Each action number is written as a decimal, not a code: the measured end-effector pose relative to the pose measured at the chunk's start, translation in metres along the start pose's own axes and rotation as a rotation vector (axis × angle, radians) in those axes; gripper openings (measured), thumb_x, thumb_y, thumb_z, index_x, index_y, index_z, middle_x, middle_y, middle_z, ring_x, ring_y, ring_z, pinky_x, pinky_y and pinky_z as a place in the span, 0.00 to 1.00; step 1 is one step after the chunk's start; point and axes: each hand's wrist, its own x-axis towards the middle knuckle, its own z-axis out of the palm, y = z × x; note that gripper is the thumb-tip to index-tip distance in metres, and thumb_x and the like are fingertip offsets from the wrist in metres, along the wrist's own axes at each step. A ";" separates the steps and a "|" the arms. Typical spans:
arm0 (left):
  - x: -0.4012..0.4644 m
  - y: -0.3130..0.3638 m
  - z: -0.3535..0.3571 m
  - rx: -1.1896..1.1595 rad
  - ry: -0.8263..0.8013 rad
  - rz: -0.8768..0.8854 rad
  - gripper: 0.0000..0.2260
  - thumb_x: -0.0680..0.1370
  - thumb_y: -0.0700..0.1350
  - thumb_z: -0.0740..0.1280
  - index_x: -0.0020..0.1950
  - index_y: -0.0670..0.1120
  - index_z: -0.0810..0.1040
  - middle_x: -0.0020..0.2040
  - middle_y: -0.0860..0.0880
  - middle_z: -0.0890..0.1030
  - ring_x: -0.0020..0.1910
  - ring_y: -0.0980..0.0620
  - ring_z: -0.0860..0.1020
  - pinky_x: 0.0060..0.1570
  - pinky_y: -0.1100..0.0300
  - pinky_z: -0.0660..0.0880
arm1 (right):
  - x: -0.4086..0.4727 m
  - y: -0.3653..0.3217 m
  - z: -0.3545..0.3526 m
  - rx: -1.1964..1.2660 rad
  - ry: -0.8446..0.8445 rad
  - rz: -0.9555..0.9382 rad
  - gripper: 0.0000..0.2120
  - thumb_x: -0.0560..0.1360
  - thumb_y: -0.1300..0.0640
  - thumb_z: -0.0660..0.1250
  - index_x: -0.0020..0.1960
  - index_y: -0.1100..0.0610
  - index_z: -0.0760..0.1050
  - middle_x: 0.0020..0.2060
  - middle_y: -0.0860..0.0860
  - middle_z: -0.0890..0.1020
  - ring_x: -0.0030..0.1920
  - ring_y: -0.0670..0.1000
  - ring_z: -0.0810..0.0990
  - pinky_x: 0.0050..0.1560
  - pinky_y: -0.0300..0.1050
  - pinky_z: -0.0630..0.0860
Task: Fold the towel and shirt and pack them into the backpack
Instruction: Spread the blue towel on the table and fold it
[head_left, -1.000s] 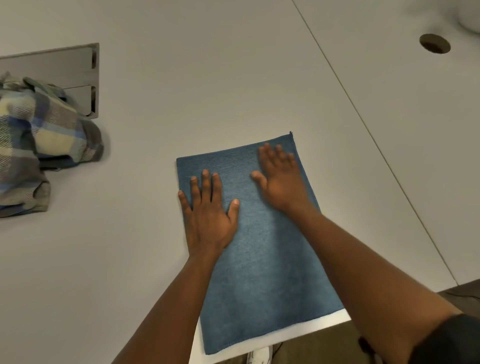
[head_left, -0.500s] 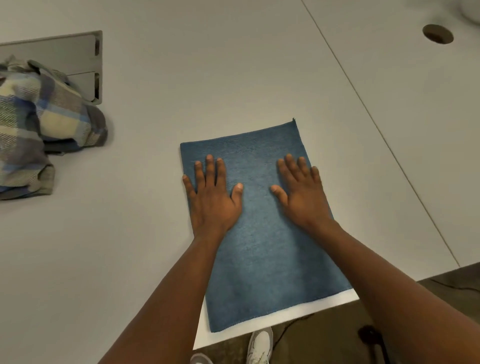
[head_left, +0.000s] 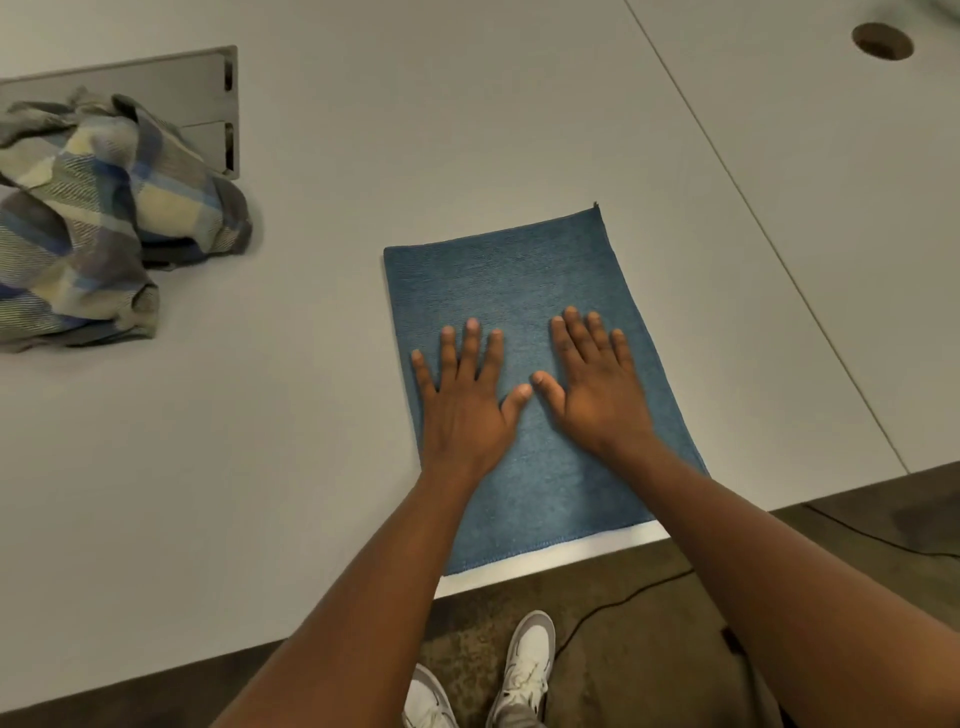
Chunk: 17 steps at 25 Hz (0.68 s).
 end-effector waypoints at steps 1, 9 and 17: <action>-0.015 -0.003 0.002 0.009 0.000 -0.012 0.33 0.80 0.66 0.46 0.81 0.53 0.48 0.82 0.48 0.47 0.80 0.44 0.42 0.74 0.35 0.39 | 0.000 -0.001 0.000 0.003 -0.004 -0.007 0.35 0.80 0.35 0.47 0.81 0.53 0.50 0.80 0.51 0.52 0.80 0.53 0.47 0.78 0.56 0.45; -0.111 -0.042 -0.012 -0.014 -0.077 0.024 0.32 0.79 0.67 0.48 0.81 0.57 0.49 0.82 0.51 0.43 0.80 0.46 0.40 0.74 0.34 0.40 | -0.063 0.001 -0.014 0.095 -0.093 -0.005 0.37 0.79 0.34 0.42 0.81 0.56 0.48 0.80 0.52 0.50 0.80 0.53 0.45 0.79 0.53 0.43; -0.175 -0.052 -0.023 -0.154 -0.150 0.145 0.26 0.79 0.62 0.61 0.76 0.59 0.64 0.81 0.54 0.55 0.80 0.51 0.50 0.77 0.44 0.46 | -0.140 0.008 -0.018 0.106 -0.154 -0.135 0.38 0.78 0.32 0.50 0.80 0.55 0.55 0.79 0.52 0.56 0.80 0.52 0.50 0.79 0.54 0.47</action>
